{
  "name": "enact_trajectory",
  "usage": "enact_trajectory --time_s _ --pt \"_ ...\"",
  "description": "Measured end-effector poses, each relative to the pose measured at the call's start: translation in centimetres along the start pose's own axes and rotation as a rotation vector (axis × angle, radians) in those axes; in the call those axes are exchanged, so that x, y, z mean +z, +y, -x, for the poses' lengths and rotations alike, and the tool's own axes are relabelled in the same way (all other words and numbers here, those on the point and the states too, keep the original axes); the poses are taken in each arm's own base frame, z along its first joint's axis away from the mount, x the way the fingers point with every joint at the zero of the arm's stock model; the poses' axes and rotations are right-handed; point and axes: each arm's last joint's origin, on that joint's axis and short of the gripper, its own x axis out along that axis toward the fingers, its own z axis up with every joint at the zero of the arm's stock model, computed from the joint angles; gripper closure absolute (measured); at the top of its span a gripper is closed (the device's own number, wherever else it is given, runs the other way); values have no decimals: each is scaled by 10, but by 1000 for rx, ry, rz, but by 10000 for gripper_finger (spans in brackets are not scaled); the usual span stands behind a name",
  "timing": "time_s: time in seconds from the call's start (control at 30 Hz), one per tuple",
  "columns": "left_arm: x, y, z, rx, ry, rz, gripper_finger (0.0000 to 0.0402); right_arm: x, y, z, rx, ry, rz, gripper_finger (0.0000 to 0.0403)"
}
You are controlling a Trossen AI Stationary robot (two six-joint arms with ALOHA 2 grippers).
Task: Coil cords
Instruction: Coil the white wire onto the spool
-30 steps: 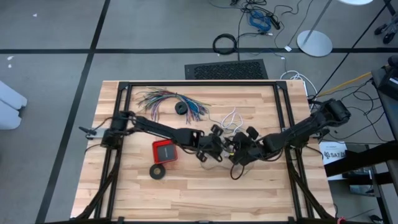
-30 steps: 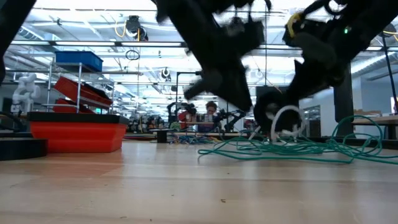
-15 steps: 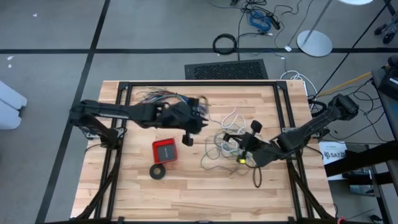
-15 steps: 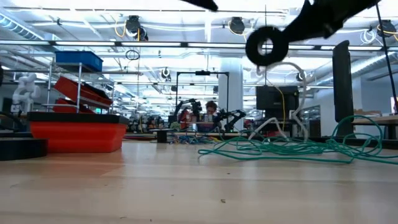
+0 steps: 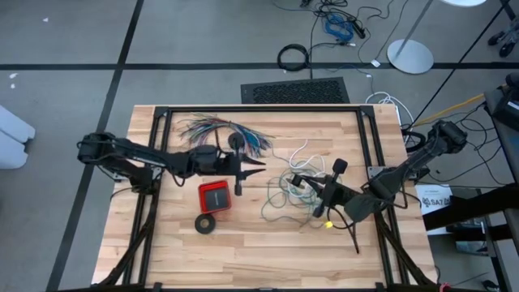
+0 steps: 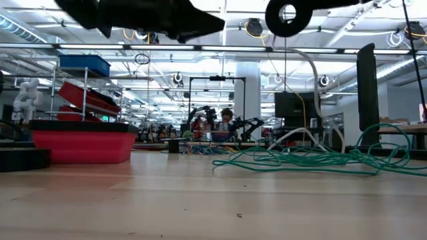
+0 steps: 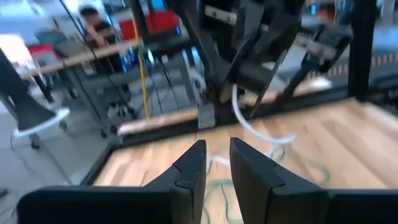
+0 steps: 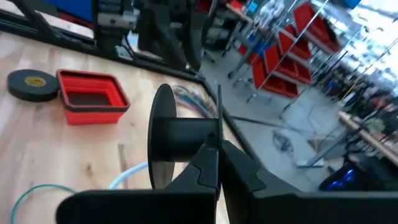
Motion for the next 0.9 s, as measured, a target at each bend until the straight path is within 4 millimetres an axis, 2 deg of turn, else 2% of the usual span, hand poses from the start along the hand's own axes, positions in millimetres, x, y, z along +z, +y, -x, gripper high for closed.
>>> enact_trajectory --time_s 0.17,0.33,0.57,0.7,0.9 --pt "8 -9 2 -19 -181 0 322 12 1 -3 -29 -61 38 403" --pt "16 -13 3 -56 -272 -12 322 21 9 -18 -113 -109 122 403" --pt "9 -12 5 33 -210 -18 322 18 29 -48 -235 -112 329 403" --pt "1 -13 7 33 -179 -19 322 16 38 -51 -249 -118 415 403" --pt "-3 -16 7 19 -149 -8 322 19 36 -51 -241 -133 409 403"
